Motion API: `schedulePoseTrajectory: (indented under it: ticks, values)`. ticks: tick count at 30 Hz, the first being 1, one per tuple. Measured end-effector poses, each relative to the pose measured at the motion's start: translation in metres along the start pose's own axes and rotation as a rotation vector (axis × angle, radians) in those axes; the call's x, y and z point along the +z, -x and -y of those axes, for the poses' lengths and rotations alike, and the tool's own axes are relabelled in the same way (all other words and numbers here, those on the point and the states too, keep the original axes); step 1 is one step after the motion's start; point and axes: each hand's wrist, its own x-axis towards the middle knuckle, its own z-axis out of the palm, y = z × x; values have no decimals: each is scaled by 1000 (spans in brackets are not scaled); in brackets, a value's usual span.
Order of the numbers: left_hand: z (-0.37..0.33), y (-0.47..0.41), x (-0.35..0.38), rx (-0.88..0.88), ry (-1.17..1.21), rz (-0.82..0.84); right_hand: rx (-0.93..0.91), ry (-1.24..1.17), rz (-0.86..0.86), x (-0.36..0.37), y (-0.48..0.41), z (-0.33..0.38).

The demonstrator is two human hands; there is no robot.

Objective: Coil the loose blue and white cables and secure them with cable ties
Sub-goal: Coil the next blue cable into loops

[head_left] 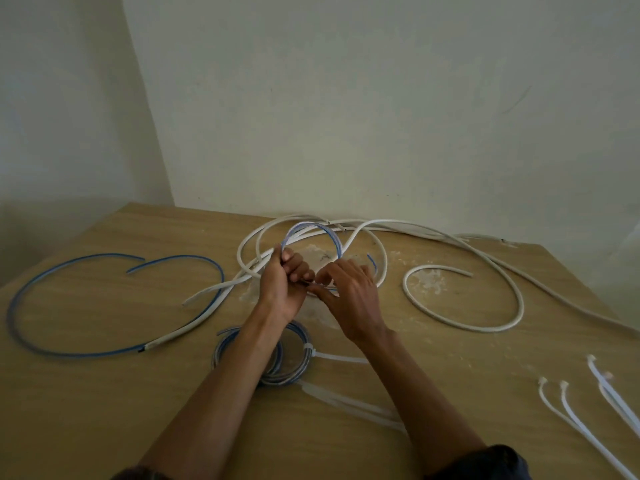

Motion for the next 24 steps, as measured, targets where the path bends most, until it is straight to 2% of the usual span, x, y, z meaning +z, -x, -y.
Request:
schedulePoseTrajectory:
  ticks: [2, 5, 7, 10, 13, 17, 21, 22, 24]
  values:
    - [-3, -2, -2, 32, 0, -14, 87, -56, -14, -3, 1, -1]
    - [-6, 0, -6, 39, -44, 11, 430, -246, -172, -7, -2, -4]
    - [-3, 3, -6, 17, -94, 37, 546, -308, -135, -10, -4, -11]
    - [3, 6, -5, 20, -243, 28, 513, -430, -43, -13, -4, -9]
    - [4, 8, -3, 36, -321, 9, 388, -304, -70, -12, -5, -7]
    - [2, 5, -6, 58, -287, -42, 296, -176, -34, -7, -2, -12]
    - [-2, -2, -7, 81, -137, -133, 312, -198, -154, -17, -4, -3]
    - [-4, -4, -7, 95, -98, -160, 309, -259, -124, -21, -5, -1]
    - [-6, -6, -10, 121, -22, -210, 320, -339, 65, -28, -4, 5]
